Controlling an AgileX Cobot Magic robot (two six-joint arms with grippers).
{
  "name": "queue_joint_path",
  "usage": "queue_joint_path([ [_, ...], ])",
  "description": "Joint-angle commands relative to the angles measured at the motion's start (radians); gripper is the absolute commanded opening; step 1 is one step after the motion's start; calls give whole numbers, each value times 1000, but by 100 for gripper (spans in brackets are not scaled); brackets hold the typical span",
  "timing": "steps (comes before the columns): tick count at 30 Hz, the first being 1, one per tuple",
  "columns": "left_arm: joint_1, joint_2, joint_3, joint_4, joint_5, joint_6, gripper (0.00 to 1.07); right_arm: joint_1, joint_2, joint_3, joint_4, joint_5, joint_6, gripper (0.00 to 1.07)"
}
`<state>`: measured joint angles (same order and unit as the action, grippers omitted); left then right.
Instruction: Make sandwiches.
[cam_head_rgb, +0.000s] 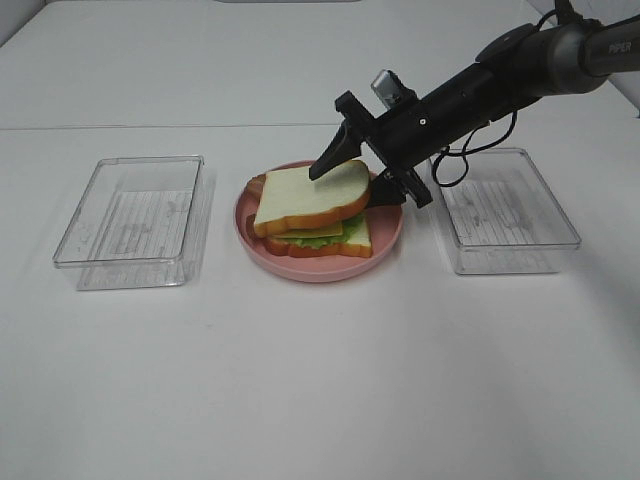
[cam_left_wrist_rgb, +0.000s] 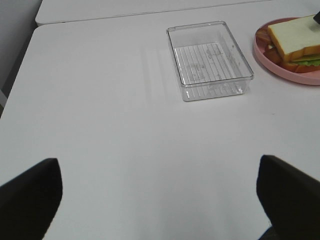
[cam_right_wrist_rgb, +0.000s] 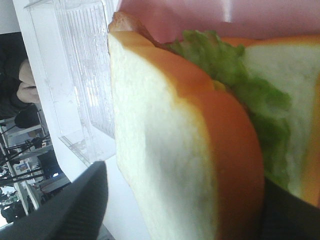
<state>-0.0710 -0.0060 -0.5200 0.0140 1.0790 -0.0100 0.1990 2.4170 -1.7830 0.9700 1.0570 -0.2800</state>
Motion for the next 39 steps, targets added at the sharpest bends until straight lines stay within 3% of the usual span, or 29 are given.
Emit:
queue_joint_path([
  [1,-5,-15,2,6,-4,-1,98,-4,-39,-5,-48,10,3,68],
  [7,-5,-15,2,6,-4,-1,98,-4,-79,-5,-160,2,34,68],
  [10,-5,-15,2,6,-4,-1,98,-4,-107,-5,-266,-6,69,68],
  [12,-5,-15,2,6,-4,-1,98,-4,-150,-5,-414,-15,134,68],
  [16,-5,-15,2,6,-4,-1,98,-3,-193,-5,-485,-18,180,69],
  [20,-5,-15,2,6,-4,-1,98,-3,-240,-5,-530,-16,253,75],
  [22,-5,-15,2,6,-4,-1,98,-3,-295,-6,-594,30,293,90],
  [24,-5,-15,2,6,-4,-1,98,-3,-308,-9,-617,44,294,92],
  [33,-5,-15,2,7,-4,-1,98,-16,-341,-135,-919,190,389,92],
  [39,-5,-15,2,7,-4,2,98,-91,-339,-161,-970,180,384,92],
])
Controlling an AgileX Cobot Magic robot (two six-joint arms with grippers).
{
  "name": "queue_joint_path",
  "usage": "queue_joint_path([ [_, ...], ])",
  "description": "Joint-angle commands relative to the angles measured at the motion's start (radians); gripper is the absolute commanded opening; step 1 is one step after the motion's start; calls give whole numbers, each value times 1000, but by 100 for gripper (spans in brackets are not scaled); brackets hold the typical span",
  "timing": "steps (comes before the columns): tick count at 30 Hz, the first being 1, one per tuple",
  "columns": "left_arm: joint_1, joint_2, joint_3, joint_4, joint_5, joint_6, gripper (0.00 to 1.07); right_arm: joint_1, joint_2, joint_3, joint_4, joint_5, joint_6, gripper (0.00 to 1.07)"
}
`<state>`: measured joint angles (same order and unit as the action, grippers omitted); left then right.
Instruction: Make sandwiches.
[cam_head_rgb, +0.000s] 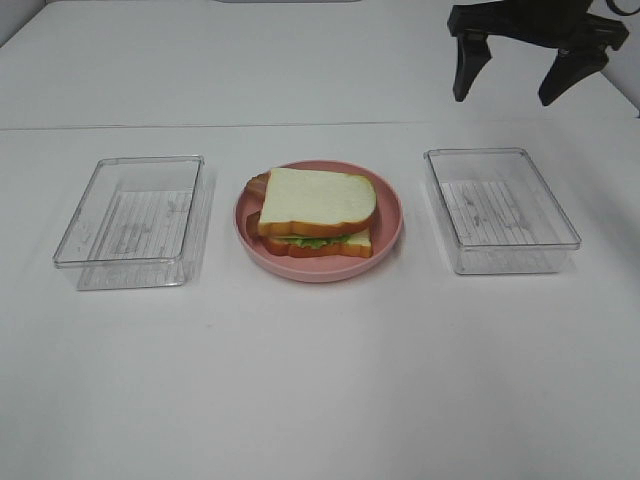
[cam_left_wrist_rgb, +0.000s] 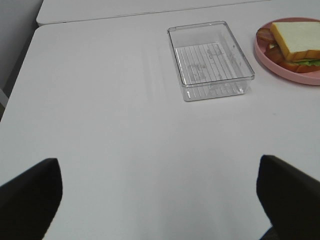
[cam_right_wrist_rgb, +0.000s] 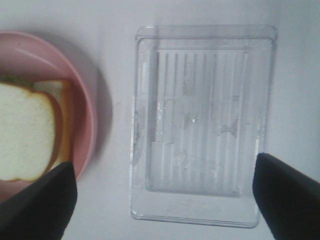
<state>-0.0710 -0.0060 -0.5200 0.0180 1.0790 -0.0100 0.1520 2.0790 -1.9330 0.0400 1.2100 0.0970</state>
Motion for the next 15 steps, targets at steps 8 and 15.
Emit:
queue_joint_path([
  [8,-5,-15,2,3,-4,2,98,-141,-51,61,-26,119,-17,91],
  [15,-5,-15,2,3,-4,2,98,-139,-319,429,-21,61,-10,91],
])
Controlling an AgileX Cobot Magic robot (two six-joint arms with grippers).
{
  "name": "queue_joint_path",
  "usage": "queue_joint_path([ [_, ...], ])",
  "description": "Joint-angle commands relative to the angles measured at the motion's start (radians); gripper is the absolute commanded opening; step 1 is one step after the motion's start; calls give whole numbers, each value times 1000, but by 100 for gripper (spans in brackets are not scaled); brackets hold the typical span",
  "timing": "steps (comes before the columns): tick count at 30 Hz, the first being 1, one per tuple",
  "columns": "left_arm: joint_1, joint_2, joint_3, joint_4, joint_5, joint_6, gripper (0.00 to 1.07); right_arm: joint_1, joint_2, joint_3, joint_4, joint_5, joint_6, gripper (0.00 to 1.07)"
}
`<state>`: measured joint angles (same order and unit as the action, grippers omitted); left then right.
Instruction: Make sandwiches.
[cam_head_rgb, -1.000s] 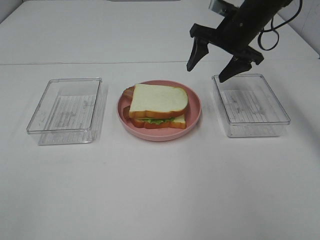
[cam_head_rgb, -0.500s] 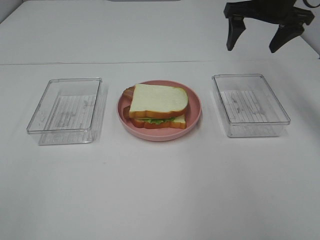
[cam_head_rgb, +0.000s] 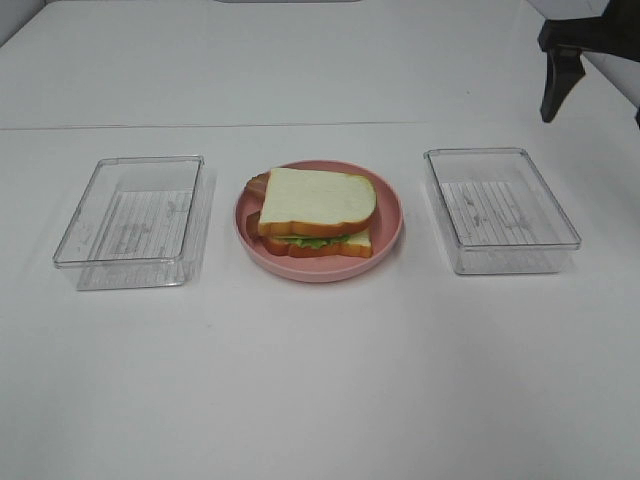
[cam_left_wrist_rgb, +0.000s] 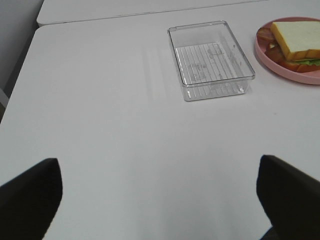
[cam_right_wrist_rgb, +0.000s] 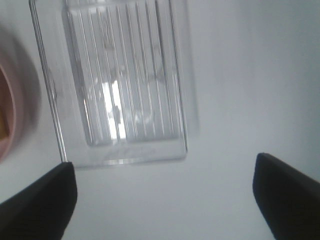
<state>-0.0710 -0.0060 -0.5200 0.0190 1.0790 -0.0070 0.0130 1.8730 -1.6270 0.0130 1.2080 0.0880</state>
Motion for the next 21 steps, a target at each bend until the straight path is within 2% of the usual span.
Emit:
queue_joint_path([
  [1,-5,-15,2,2,-4,-1,98,0,-113,123,6,63,-1,91],
  [2,-5,-15,2,2,-4,-1,98,0,-173,189,6,40,-1,91],
  [3,-5,-15,2,2,-4,-1,98,0,-283,316,6,-4,-1,91],
  [4,-5,-15,2,2,-4,-1,98,0,-283,316,6,-4,-1,91],
  [5,-5,-15,2,2,-4,-1,98,0,-414,422,6,-41,-1,91],
  [6,-5,-15,2,2,-4,-1,98,0,-480,476,6,-59,-1,91],
  [7,-5,-15,2,2,-4,-1,98,0,-480,476,6,-59,-1,91],
  [8,-5,-15,2,2,-4,-1,98,0,-598,562,6,-77,-3,91],
  [9,-5,-15,2,2,-4,-1,98,0,-598,562,6,-77,-3,91],
  [10,-5,-15,2,5,-4,-1,98,0,-725,644,6,-79,-2,91],
  [12,-5,-15,2,6,-5,-1,98,0,-776,681,8,-75,-2,91],
  [13,-5,-15,2,9,-5,-1,98,0,-896,742,17,-58,-2,91],
  [15,-5,-15,2,9,-5,-1,98,0,-955,774,24,-48,-1,91],
  [17,-5,-15,2,0,-5,-2,98,0,-1115,852,35,-40,-1,91],
  [18,-5,-15,2,0,-5,-2,98,0,-1115,852,35,-40,-1,91],
  [20,-5,-15,2,-1,-5,-2,98,0,-1272,919,30,-63,-9,91],
  [21,-5,-15,2,-1,-5,-2,98,0,-1272,919,30,-63,-9,91],
])
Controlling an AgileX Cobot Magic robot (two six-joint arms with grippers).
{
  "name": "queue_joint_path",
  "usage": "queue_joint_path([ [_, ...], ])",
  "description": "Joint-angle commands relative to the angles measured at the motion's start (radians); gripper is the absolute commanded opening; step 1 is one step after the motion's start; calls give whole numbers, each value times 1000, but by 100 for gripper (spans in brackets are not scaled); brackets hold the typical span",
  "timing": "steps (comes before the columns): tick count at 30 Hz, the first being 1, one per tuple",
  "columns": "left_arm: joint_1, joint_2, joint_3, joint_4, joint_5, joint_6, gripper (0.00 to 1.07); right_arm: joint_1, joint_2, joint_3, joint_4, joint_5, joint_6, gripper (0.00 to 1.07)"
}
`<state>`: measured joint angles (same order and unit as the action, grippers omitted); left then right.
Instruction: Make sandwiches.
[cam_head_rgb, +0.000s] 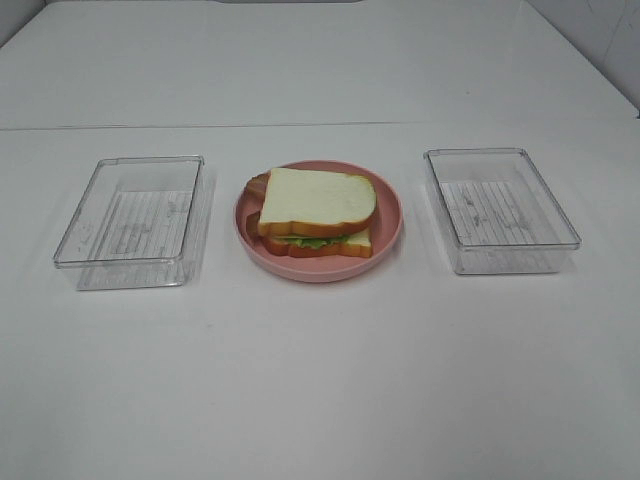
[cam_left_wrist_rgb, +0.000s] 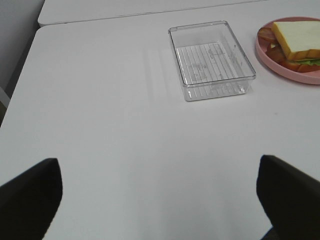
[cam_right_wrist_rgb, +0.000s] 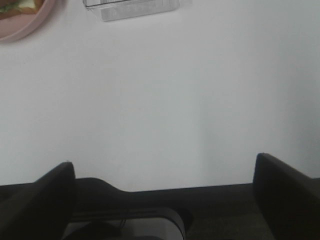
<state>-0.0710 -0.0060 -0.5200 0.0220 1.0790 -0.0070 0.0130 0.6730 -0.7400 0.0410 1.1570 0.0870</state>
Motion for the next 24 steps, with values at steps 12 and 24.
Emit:
queue_joint_path([
  [12,-5,-15,2,-28,-4,-5,98,0,-587,261,-2,-14,-30,91],
  [24,1,-16,2,-28,-4,-5,98,0,-702,289,-27,-57,-59,91],
])
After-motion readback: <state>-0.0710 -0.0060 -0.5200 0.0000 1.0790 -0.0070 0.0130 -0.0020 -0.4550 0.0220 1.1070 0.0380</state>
